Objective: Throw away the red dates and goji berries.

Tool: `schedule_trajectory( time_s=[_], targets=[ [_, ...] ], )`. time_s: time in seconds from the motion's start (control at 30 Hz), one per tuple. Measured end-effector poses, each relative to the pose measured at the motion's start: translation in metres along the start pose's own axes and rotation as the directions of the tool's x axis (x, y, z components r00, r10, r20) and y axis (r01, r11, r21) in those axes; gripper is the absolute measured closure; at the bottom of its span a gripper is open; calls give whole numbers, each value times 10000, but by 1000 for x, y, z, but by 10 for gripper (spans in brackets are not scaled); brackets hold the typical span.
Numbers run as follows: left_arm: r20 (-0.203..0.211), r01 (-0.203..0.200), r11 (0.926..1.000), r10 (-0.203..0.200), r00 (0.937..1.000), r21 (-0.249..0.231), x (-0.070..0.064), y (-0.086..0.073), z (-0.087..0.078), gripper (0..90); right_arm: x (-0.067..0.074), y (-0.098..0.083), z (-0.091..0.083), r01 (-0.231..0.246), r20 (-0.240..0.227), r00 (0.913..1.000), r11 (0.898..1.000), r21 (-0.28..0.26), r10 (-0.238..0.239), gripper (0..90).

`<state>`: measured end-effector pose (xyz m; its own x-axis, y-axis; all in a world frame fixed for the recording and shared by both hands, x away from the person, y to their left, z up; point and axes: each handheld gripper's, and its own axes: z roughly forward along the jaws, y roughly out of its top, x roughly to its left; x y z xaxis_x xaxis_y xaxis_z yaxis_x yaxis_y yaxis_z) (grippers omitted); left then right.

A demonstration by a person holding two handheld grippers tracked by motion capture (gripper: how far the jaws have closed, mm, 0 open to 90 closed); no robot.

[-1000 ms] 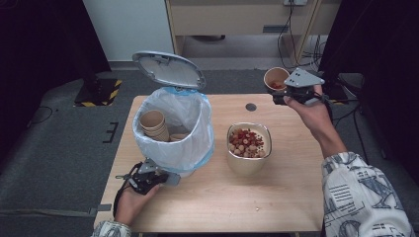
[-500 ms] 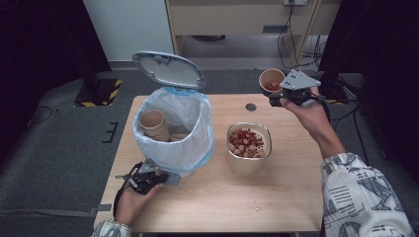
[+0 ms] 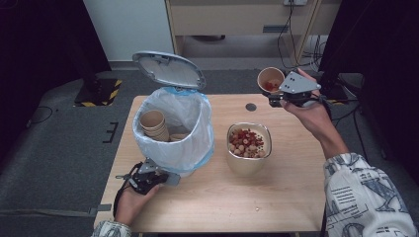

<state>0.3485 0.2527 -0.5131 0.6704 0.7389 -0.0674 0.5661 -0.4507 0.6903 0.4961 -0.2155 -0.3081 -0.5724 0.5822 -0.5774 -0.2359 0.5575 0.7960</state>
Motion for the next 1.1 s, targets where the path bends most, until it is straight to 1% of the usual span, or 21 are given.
schedule_trajectory(
  time_s=[0.1,0.2,0.3,0.43,0.6,0.8,0.97,1.03,1.1],
  targets=[
    [-3,-3,10000,3,10000,1,0,0,0,900,1,-1,-2,294,-43,9996,9995,111,-293,290],
    [-2,1,10000,-1,10000,1,0,0,0,900,0,-2,-3,403,-26,9992,9991,162,-402,290],
    [-2,0,10000,0,10000,0,0,0,0,900,3,-1,-3,562,-187,9983,9983,165,-559,288],
    [-18,-10,10000,10,10000,1,0,0,0,900,2,-2,-4,600,-96,9982,9979,258,-597,288],
    [-9,-5,10000,5,10000,-2,0,0,0,900,5,-2,-6,801,-210,9966,9963,308,-795,286],
    [-3,3,10000,-3,10000,-2,0,0,0,900,6,-4,-7,819,-221,9965,9961,321,-812,285],
    [-2,0,10000,0,10000,-5,0,0,0,900,6,-5,-9,999,-116,9950,9939,477,-994,284],
    [-9,-1,10000,1,10000,-1,0,0,0,900,6,-5,-10,1026,-83,9947,9936,463,-1023,284],
    [-8,-1,10000,1,10000,-4,0,0,0,900,6,-4,-10,1196,-49,9928,9914,530,-1196,284]
  ],
)
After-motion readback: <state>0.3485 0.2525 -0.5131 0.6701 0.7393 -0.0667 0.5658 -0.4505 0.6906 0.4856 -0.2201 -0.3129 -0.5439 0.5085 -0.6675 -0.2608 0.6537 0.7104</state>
